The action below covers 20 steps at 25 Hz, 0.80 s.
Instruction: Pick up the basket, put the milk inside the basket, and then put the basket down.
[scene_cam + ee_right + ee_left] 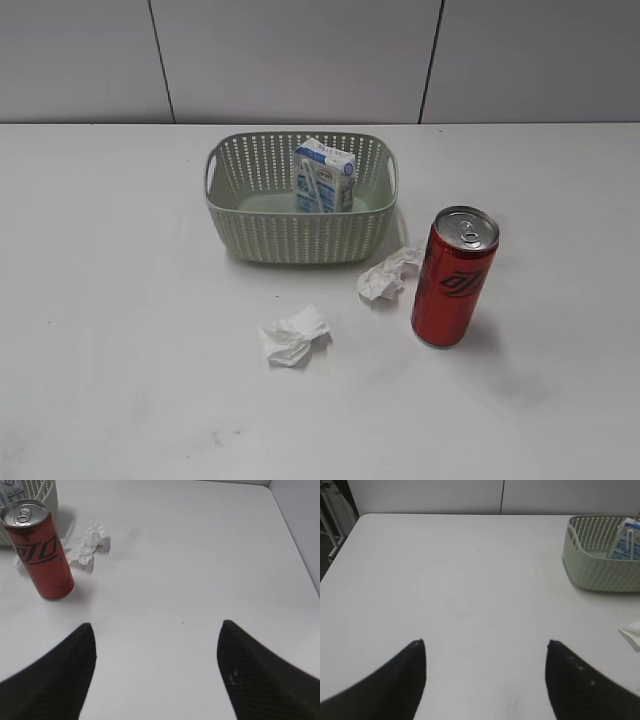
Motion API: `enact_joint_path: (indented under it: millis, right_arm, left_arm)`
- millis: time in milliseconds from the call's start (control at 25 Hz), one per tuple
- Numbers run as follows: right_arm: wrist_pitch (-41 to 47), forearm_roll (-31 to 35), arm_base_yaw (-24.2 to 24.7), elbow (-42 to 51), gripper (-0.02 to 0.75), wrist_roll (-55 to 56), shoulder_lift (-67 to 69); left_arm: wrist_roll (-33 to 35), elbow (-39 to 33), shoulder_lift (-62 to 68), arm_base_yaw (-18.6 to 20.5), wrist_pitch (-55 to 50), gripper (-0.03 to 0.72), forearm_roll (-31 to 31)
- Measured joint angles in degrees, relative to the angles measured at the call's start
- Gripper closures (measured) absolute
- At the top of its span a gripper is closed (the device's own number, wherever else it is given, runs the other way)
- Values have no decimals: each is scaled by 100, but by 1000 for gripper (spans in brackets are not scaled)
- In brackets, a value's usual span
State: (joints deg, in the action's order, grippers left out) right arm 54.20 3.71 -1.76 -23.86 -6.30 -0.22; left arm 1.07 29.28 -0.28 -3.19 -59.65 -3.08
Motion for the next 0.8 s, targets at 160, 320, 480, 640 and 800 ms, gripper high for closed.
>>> enact_joint_path:
  millis: [160,320,480,640,800]
  right_arm:
    - [0,2,-138,0,147,0,0]
    - [0,2,-138,0,147,0,0]
    - [0,2,-144,0,147,0,0]
    - [0,2,-144,0,147,0,0]
    - [0,6,-144,0,147,0,0]
  left_arm:
    - [0,0,0,0,5,137,0]
    - [0,0,0,0,5,138,0]
    - [0,0,0,0,5,149,0]
    - [0,0,0,0,5,153,0]
    - [0,0,0,0,5,154,0]
